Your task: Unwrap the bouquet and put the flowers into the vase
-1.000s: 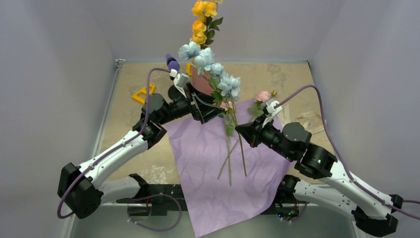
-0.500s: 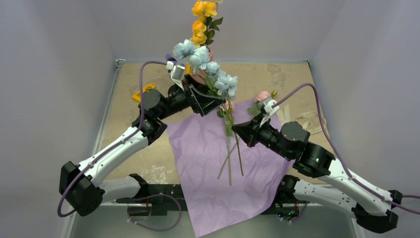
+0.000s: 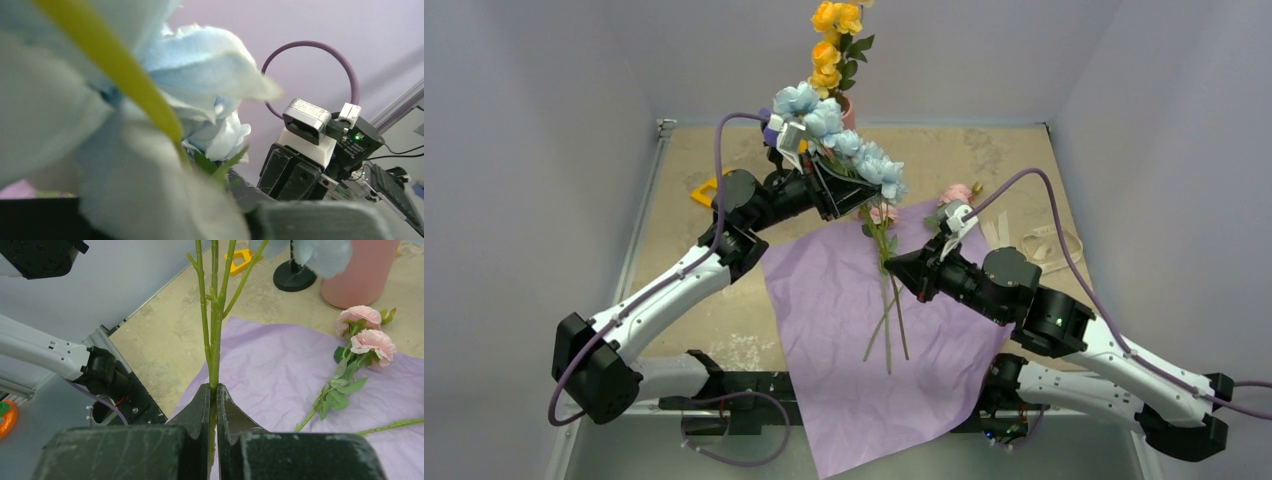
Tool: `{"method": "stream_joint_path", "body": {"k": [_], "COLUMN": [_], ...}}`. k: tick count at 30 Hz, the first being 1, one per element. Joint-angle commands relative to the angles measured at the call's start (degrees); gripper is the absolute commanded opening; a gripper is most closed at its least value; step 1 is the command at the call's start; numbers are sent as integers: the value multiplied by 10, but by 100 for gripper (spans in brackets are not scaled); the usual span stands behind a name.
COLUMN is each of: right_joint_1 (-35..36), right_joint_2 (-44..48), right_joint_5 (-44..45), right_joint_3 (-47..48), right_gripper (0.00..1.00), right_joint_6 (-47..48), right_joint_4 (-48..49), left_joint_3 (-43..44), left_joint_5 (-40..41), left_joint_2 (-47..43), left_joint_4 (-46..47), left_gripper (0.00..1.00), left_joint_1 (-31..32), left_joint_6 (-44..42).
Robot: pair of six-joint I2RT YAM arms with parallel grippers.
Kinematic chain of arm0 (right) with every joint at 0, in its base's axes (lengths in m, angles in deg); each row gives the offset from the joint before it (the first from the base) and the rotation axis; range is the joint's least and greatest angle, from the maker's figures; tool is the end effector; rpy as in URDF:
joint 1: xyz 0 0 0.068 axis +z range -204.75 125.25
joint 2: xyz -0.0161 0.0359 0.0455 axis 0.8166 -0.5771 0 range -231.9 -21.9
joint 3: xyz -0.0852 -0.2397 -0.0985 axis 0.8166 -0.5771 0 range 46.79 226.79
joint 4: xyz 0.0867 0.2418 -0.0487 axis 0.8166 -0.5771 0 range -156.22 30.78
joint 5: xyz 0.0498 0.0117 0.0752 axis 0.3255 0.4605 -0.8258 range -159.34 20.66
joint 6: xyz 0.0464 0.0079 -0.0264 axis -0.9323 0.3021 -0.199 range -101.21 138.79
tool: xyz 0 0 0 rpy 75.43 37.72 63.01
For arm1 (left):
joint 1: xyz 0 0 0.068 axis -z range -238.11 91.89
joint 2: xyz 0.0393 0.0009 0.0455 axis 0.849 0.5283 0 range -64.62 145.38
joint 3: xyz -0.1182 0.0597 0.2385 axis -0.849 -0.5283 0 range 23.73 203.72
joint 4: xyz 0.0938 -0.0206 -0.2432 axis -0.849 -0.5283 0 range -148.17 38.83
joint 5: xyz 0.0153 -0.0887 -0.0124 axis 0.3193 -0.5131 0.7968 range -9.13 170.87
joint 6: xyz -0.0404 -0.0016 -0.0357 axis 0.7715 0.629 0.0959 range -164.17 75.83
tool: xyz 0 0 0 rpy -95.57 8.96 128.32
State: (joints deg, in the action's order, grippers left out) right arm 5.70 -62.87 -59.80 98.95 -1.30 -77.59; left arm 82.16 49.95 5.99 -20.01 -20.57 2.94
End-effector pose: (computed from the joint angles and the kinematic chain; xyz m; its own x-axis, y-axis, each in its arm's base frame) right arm 0.0830 0.1342 0.3793 -0.3247 0.1141 -0.9389 -0.7084 0.6285 0.3214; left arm 0.2135 -0.1872 0.4034 -0.4897 -0.4164 -0.7660 0.8069 0.1163 -0.5791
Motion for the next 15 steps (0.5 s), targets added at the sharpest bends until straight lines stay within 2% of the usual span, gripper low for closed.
{"method": "stream_joint_path", "body": {"k": [1, 4, 7, 12, 15], "right_joint_1": [6, 7, 7, 7, 7], "right_joint_2": [3, 9, 12, 29, 48], "right_joint_5": [15, 23, 40, 42, 30], "right_joint_3": [27, 29, 39, 55, 70], "right_gripper": [0, 0, 2, 54, 67], "right_joint_6": [-1, -2, -10, -14, -20], "right_joint_4": [24, 18, 2, -21, -41], "left_joint_3": [36, 41, 47, 76, 119], "left_joint_5": [-22, -29, -31, -7, 15], "left_joint_2": [1, 2, 2, -14, -25], "left_joint_4": [25, 19, 9, -47, -116], "left_gripper": [21, 5, 0, 0, 0], "left_joint_1": [1, 1, 1, 1, -1], "left_joint_6": [-3, -4, -4, -31, -77]}}
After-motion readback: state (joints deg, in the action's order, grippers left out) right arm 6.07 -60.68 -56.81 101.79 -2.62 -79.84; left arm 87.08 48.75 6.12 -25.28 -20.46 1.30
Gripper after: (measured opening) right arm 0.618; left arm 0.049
